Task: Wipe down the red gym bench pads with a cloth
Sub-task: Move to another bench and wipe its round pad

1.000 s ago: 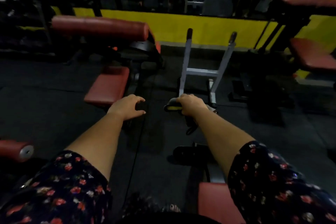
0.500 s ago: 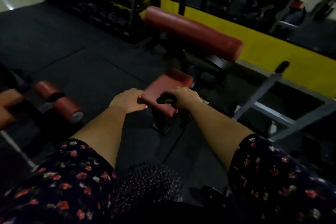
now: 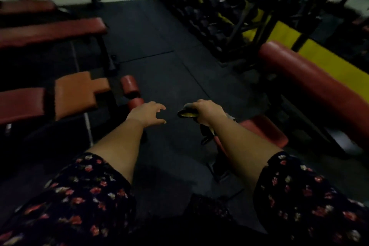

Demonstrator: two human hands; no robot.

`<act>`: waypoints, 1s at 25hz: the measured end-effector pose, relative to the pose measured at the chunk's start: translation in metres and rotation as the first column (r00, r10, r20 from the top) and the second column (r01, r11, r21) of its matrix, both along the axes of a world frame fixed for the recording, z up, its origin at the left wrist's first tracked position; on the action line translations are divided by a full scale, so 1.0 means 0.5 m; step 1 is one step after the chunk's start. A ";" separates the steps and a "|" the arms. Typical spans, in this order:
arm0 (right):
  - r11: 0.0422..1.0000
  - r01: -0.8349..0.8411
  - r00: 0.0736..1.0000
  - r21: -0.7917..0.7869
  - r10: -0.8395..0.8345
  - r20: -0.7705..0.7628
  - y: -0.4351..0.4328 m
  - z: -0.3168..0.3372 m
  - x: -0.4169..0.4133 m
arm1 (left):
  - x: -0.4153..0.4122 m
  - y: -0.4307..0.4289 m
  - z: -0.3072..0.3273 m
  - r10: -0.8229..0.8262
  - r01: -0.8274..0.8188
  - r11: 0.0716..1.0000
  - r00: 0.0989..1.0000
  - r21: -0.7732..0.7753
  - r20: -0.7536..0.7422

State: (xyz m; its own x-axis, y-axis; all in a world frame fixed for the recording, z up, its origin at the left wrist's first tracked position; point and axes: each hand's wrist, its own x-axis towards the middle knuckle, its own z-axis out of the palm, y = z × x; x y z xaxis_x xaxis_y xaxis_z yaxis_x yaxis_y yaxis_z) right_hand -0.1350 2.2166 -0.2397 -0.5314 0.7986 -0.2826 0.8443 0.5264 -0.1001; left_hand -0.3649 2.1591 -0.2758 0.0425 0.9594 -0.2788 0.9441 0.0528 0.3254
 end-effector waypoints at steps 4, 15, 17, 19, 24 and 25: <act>0.983 -0.181 0.983 0.011 0.181 0.019 0.083 -0.010 -0.147 | -0.124 0.022 -0.024 0.157 -0.158 0.987 0.987 -0.041 -0.029; 0.927 -0.376 0.927 -0.010 0.376 -0.007 0.455 -0.010 -0.323 | -0.249 0.314 -0.021 0.351 -0.348 0.934 0.936 -0.084 0.031; 0.928 -0.370 0.929 -0.027 0.371 0.008 0.532 -0.008 -0.326 | -0.247 0.396 -0.022 0.353 -0.348 0.934 0.933 -0.079 0.062; 0.938 -0.344 0.938 -0.046 0.346 0.032 0.601 -0.008 -0.325 | -0.246 0.470 -0.033 0.323 -0.317 0.945 0.944 -0.079 0.072; 0.954 -0.285 0.951 -0.092 0.293 0.099 0.733 -0.035 -0.317 | -0.264 0.627 -0.065 0.242 -0.234 0.964 0.969 -0.130 0.047; 0.956 -0.276 0.952 -0.100 0.286 0.105 0.763 -0.042 -0.321 | -0.270 0.662 -0.070 0.228 -0.220 0.966 0.973 -0.135 0.045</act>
State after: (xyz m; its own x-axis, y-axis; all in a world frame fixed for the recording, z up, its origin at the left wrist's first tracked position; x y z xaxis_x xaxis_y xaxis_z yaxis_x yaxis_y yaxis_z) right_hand -0.2954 2.5982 -0.2606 -0.6901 0.5926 -0.4153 0.6718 0.7381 -0.0632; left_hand -0.4998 2.4901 -0.3107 -0.1491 0.9027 -0.4036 0.8823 0.3058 0.3579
